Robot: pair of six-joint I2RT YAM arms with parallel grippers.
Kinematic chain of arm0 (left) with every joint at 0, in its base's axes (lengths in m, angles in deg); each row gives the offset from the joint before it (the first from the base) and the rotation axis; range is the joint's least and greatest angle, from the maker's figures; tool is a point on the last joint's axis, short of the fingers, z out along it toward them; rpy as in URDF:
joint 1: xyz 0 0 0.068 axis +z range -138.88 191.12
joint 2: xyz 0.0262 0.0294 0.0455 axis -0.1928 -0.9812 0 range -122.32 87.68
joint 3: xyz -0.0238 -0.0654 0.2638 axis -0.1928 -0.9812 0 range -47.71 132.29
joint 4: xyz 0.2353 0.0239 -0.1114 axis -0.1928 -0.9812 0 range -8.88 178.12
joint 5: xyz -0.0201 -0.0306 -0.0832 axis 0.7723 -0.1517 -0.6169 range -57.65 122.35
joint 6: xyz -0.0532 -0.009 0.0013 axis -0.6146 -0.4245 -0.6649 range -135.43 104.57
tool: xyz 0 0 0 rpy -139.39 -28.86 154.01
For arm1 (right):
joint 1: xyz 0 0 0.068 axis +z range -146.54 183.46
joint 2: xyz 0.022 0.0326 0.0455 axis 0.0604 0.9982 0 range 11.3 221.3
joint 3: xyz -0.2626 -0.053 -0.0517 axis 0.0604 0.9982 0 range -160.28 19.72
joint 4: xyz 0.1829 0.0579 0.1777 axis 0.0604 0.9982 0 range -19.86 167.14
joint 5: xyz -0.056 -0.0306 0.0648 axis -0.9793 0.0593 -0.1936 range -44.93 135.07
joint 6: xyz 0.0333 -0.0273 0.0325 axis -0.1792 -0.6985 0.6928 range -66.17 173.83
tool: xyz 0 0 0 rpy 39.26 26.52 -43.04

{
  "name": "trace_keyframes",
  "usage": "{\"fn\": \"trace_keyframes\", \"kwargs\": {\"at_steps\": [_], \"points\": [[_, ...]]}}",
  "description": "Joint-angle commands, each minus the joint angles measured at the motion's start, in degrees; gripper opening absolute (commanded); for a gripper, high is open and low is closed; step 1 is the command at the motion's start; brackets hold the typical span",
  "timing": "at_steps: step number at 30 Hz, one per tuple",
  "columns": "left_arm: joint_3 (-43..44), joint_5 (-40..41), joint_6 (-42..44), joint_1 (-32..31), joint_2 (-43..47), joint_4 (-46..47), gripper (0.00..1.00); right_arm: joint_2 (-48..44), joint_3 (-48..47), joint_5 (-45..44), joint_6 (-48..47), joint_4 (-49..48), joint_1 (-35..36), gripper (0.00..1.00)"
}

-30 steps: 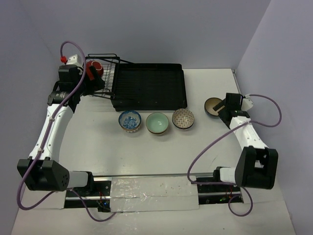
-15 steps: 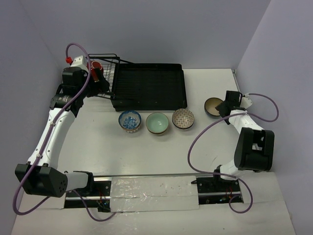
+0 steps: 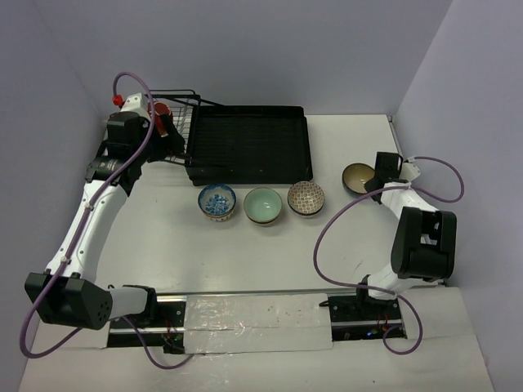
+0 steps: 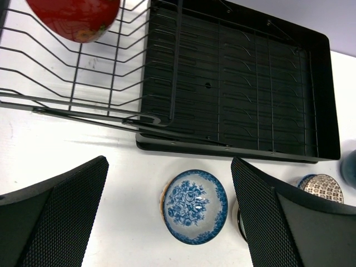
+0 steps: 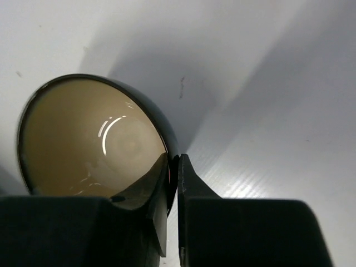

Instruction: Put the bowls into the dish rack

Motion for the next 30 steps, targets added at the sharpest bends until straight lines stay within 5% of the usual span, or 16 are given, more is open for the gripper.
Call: {"fn": "trace_keyframes", "kwargs": {"at_steps": [1, 3, 9, 19, 30], "points": [[0.27, 0.61, 0.33, -1.39, 0.77, 1.33, 0.97, -4.39, 0.67, -3.42, -0.63, -2.39, -0.22, 0.07], [1.06, 0.61, -0.02, -3.23, 0.15, 0.90, 0.97, -6.15, 1.55, -3.59, -1.16, -2.91, 0.22, 0.00], [5.36, 0.87, -2.83, -10.16, -1.69, -1.04, 0.97, -16.69, 5.06, -5.26, -3.62, -3.97, 4.87, 0.00], [15.82, 14.39, -6.09, -28.37, -10.12, -3.06, 0.95, -32.87, 3.66, -8.60, -5.29, -2.56, 28.42, 0.00], [27.87, 23.10, -5.39, -40.68, -24.80, -7.28, 0.83, -30.86, -0.55, -10.44, -4.85, -1.25, 40.73, 0.00]]}}
